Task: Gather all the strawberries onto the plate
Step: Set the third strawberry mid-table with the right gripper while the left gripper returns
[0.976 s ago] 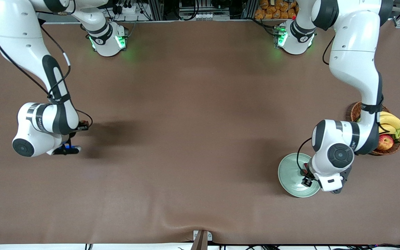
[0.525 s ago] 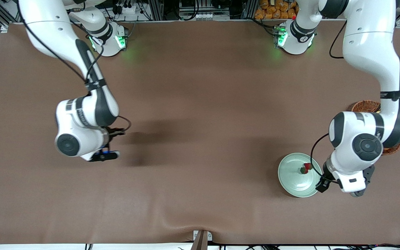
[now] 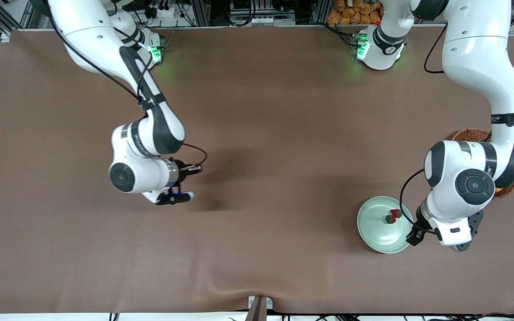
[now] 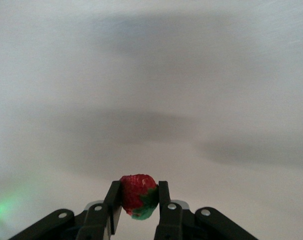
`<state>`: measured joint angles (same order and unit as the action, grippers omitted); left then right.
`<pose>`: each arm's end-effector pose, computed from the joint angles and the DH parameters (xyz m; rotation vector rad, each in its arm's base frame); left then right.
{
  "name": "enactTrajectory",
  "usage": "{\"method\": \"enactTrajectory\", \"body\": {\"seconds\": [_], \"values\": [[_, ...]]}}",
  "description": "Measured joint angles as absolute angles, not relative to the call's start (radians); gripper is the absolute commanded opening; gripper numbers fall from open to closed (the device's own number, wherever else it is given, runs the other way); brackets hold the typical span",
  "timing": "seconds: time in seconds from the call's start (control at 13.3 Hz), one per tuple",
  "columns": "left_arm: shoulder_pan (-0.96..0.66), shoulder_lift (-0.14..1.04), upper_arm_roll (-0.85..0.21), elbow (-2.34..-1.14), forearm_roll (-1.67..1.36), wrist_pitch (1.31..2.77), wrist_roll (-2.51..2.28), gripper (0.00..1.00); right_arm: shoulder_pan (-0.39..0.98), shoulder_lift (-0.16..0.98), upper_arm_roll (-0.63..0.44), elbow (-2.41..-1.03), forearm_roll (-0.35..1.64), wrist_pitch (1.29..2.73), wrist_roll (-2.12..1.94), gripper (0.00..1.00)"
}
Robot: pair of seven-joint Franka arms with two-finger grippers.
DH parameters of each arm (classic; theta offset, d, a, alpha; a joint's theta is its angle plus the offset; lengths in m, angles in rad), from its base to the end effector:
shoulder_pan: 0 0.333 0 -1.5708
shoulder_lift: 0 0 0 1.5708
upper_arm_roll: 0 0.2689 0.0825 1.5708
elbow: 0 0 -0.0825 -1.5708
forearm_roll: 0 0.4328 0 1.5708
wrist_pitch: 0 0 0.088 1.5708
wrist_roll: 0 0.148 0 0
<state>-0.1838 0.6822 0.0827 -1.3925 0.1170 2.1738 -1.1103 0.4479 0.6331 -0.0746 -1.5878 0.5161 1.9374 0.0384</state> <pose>0.7514 -0.0757 0.2167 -2.7411 -1.3692 -0.2587 0.6051 0.2952 0.1478 -2.7557 -0.1196 0.4914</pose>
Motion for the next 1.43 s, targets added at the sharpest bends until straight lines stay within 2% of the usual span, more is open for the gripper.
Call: {"method": "enactTrajectory", "body": {"seconds": [0.15, 0.53, 0.6, 0.83, 0.98, 1.05, 1.28, 1.43], "values": [[-0.187, 0.682, 0.067, -1.393, 0.117, 2.174, -1.107, 1.00, 0.476, 0.652, -0.067, -1.588, 0.568, 1.986, 0.038, 0.00], [-0.241, 0.682, -0.052, -1.394, 0.117, 2.166, -1.104, 1.00, 0.558, 0.711, -0.062, -1.587, 0.673, 2.093, 0.053, 0.03], [-0.272, 0.682, -0.057, -1.395, 0.117, 2.162, -1.104, 1.00, 0.571, 0.723, -0.061, -1.587, 0.687, 2.105, 0.054, 0.12], [-0.353, 0.682, -0.077, -1.395, 0.117, 2.157, -1.109, 1.00, 0.603, 0.753, -0.060, -1.587, 0.695, 2.157, 0.061, 0.66], [-0.388, 0.689, -0.105, -1.400, 0.117, 2.156, -1.112, 1.00, 0.607, 0.765, -0.062, -1.587, 0.696, 2.167, 0.066, 0.95], [-0.405, 0.697, -0.116, -1.401, 0.116, 2.157, -1.122, 1.00, 0.604, 0.765, -0.065, -1.586, 0.696, 2.168, 0.066, 1.00], [-0.465, 0.740, -0.125, -1.401, 0.109, 2.179, -1.185, 1.00, 0.569, 0.757, -0.084, -1.563, 0.695, 2.170, 0.062, 1.00], [-0.500, 0.772, -0.126, -1.395, 0.067, 2.217, -1.246, 1.00, 0.485, 0.720, -0.093, -1.547, 0.670, 2.126, 0.056, 1.00]]}}
